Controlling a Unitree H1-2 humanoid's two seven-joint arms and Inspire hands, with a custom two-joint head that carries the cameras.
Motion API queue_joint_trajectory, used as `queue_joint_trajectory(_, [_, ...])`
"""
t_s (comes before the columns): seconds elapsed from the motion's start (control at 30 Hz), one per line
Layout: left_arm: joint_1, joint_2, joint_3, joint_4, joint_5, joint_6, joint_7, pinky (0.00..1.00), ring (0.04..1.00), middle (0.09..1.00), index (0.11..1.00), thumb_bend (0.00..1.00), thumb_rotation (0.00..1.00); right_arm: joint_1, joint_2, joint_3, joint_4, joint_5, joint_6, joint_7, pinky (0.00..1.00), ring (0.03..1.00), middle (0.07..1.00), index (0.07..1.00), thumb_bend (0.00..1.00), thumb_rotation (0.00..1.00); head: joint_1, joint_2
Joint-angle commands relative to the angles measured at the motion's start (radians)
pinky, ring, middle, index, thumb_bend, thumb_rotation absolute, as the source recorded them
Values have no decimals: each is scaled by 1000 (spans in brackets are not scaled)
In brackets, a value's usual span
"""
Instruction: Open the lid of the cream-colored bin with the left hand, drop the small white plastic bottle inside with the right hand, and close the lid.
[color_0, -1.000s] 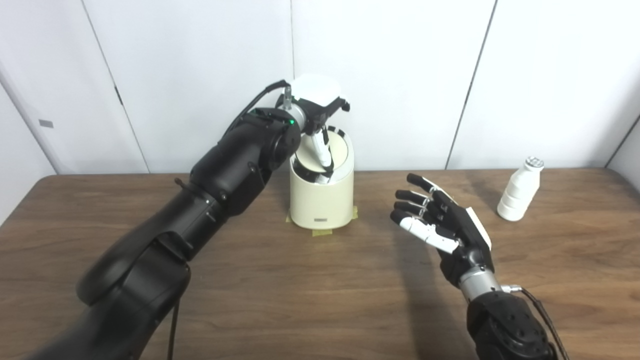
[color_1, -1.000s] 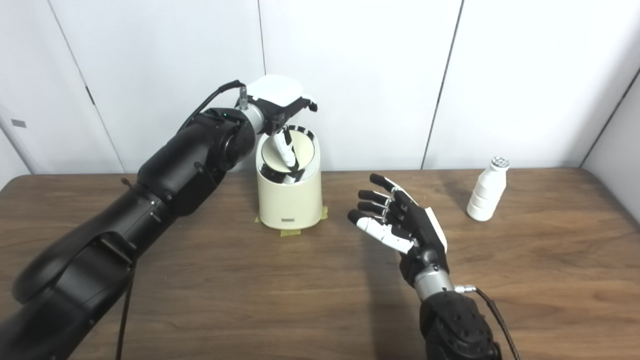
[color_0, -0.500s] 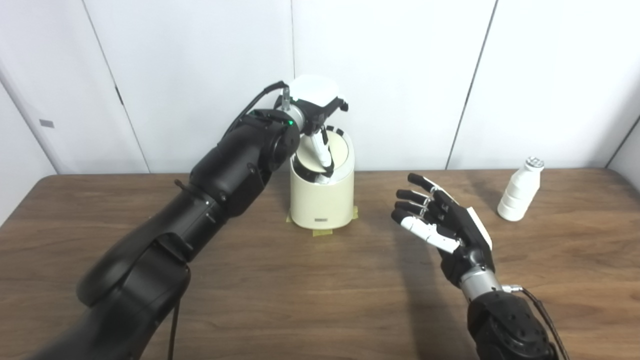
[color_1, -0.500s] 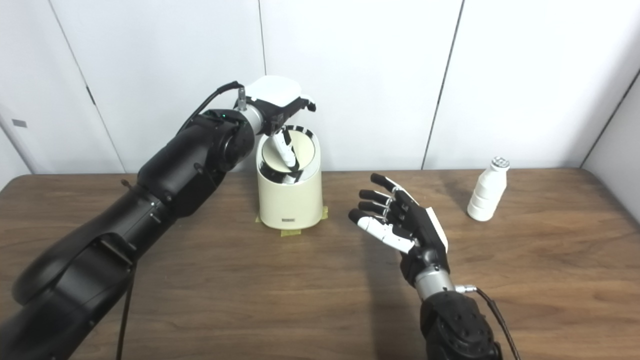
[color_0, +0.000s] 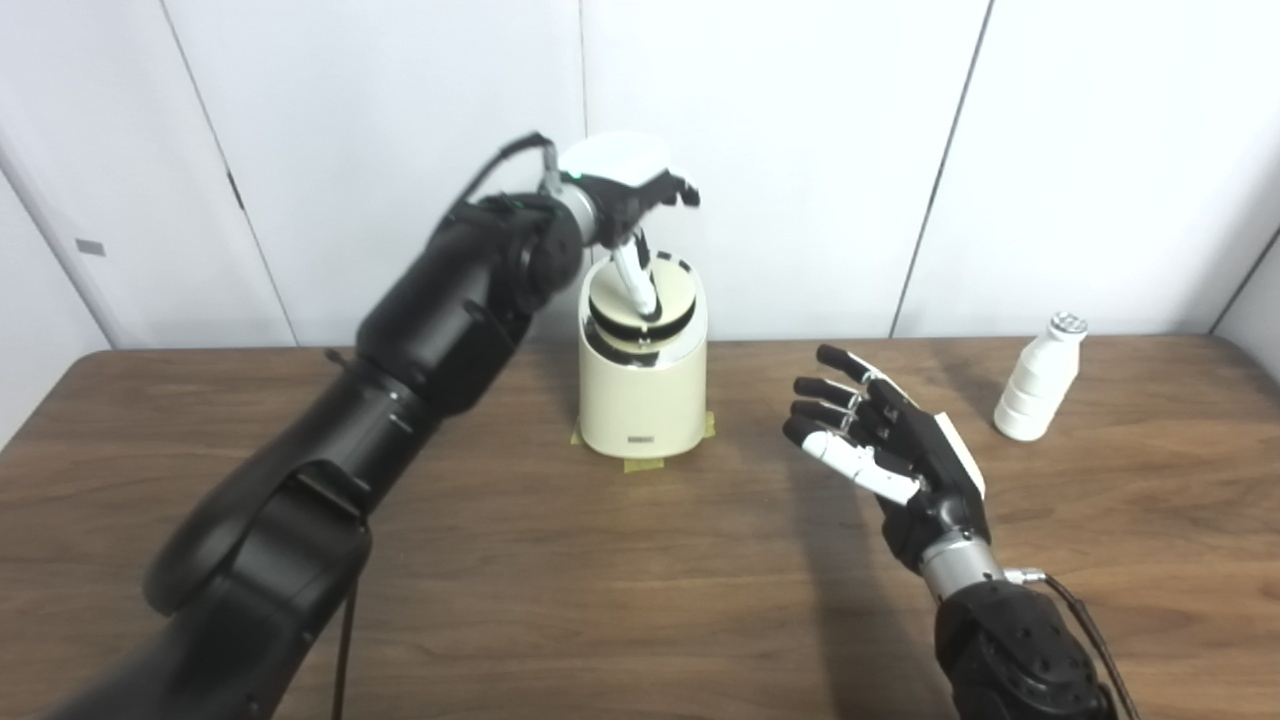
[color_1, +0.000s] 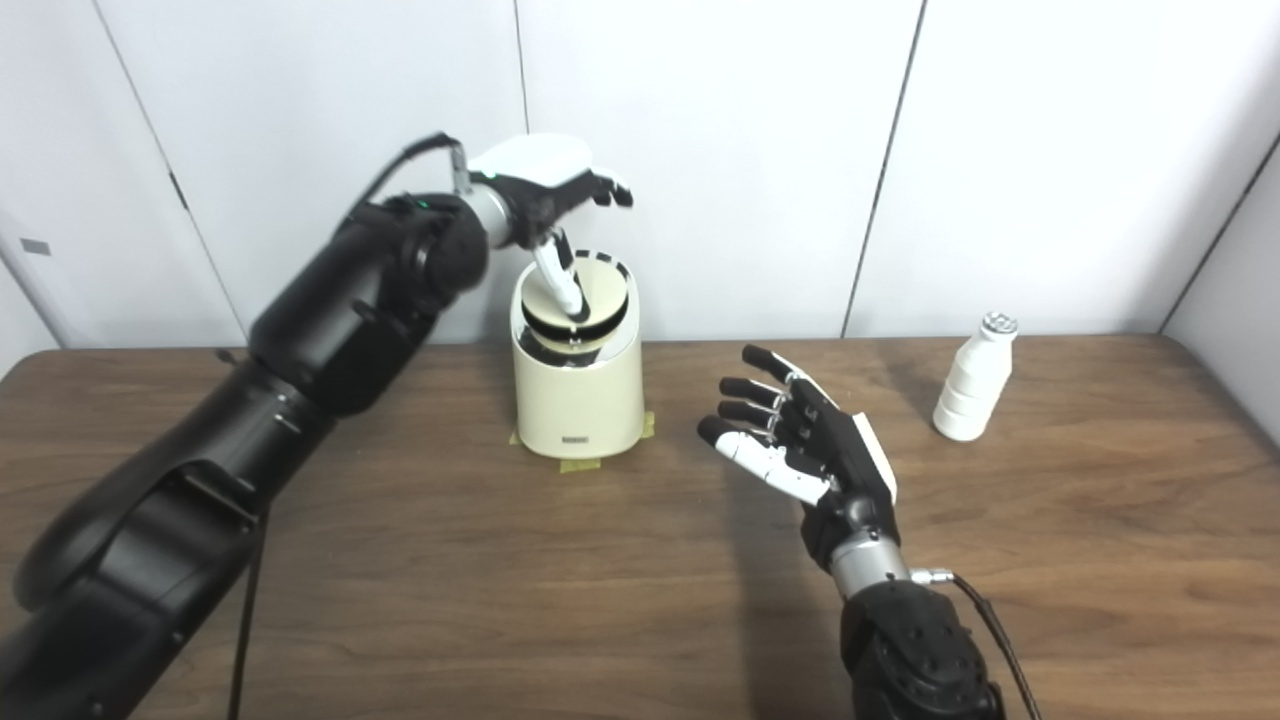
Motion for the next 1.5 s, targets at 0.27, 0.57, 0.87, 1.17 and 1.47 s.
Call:
queue_joint_trajectory(0.27, [22,68,175,-184,-118,28,108,656,773,821,826,694,270,-41,-1,-11,-41,11,-12,5,628,706,710,808,612,180,-8,3])
queue_joint_trajectory(0.57, [283,37,272,-360,-95,110,324,589,707,781,773,439,546,-42,-15,-29,-40,16,-20,10,624,705,716,803,620,189,-16,5])
queue_joint_trajectory(0.87, [572,-66,444,-543,-284,145,430,671,749,807,850,528,968,-39,-26,-69,-25,50,-50,14,662,750,784,807,636,159,-26,3])
queue_joint_trajectory(1.17, [769,-115,552,-652,-475,196,440,770,831,867,905,570,996,-25,-78,-147,-9,95,-114,29,686,765,834,833,708,109,-25,1])
queue_joint_trajectory(1.47, [854,-85,550,-677,-515,208,447,764,826,865,904,604,974,-7,-139,-191,-142,-49,-54,-65,728,819,827,804,806,205,-82,9])
